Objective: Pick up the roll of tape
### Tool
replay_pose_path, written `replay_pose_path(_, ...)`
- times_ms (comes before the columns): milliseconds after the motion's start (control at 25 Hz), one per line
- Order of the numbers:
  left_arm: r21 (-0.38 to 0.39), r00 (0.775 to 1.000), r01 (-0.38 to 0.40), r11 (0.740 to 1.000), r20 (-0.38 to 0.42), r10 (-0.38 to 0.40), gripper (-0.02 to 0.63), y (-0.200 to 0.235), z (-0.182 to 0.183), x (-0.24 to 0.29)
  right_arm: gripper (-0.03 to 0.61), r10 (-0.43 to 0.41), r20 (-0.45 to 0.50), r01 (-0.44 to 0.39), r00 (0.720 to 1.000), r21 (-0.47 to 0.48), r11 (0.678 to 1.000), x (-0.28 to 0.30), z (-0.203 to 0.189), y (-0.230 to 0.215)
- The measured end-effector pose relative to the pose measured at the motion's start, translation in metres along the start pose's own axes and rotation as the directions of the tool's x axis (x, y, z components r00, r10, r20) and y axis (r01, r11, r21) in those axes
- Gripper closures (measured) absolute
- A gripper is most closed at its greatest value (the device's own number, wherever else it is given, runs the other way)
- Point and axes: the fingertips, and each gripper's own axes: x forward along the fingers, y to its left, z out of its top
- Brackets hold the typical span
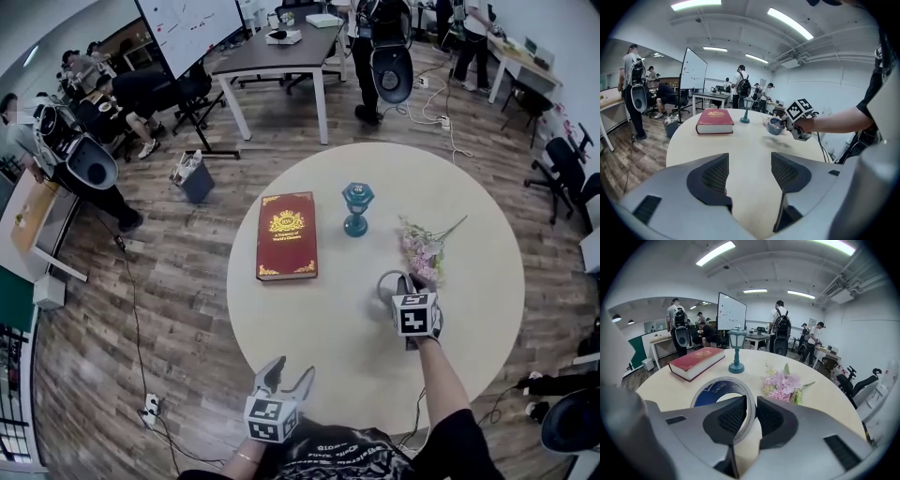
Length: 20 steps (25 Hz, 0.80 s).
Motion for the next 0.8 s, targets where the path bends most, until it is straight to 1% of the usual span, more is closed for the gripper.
replay_pose_path(240,0.007,0.999,0.023,1.0,0.031,-0.023,0.308,-0.005,0.003,-0.006,0.503,0.002,0.082,-0.001,0.997,-0.015,1.0,-0.036,0.019,0.007)
replay_pose_path(360,0.014,0.998,0.033,0.999,0.051,-0.034,0.308,-0.008,0.006,-0.01,0.503,-0.008,0.129,0.011,0.992,-0.027,1.0,-0.059,0.032,0.011)
replay_pose_path(480,0.026,0.996,0.039,0.999,0.073,-0.041,0.308,-0.01,0.006,-0.015,0.505,-0.013,0.156,0.02,0.988,-0.039,0.999,-0.079,0.038,0.015)
replay_pose_path(680,0.034,0.993,0.062,0.998,0.1,-0.065,0.308,-0.016,0.007,-0.024,0.505,-0.034,0.209,0.041,0.977,-0.03,0.999,-0.114,0.046,0.02)
replay_pose_path(800,0.034,0.991,0.073,0.997,0.111,-0.076,0.308,-0.016,0.006,-0.029,0.505,-0.049,0.238,0.052,0.97,-0.007,0.999,-0.133,0.046,0.024)
